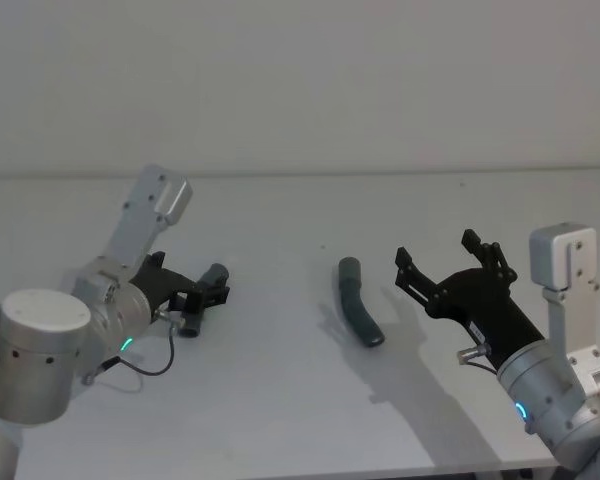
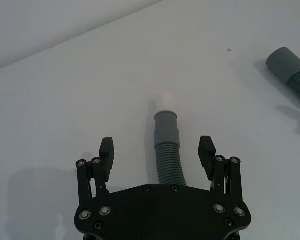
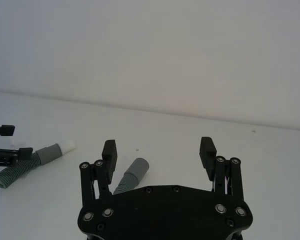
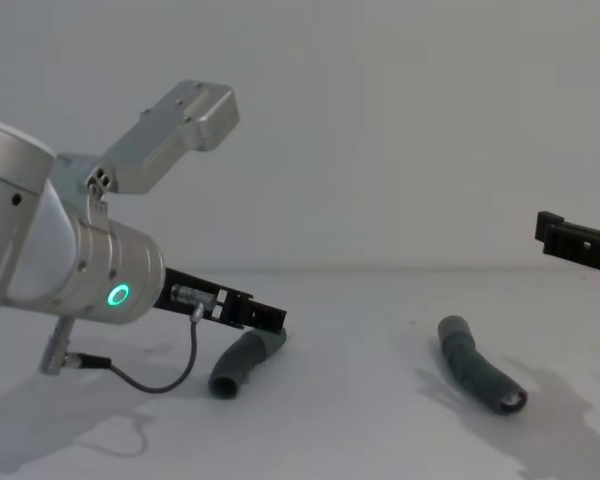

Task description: Use both hands to pick up one end of the pipe from the table, align the ends, and insert them.

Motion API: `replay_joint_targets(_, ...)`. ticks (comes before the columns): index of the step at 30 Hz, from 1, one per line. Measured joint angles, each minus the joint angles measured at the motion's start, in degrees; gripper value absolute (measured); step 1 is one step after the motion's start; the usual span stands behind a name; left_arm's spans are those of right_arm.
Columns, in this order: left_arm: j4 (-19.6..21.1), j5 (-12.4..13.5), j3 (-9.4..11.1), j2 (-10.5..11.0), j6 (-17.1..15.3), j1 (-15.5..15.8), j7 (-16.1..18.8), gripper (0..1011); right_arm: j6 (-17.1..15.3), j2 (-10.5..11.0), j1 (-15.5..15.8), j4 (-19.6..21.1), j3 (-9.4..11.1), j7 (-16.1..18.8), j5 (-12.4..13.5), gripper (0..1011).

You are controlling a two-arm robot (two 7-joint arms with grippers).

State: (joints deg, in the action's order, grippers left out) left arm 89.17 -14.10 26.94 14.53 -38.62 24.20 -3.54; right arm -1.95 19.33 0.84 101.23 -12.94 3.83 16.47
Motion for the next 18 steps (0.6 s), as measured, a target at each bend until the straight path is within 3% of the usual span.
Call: replay_joint_targets(18,-3.91,0.01,-0.96,-2.31,-1.6,2.01,-0.39,1001,0.0,0.0,0.0,0.0,0.0,0.0,0.0,1002)
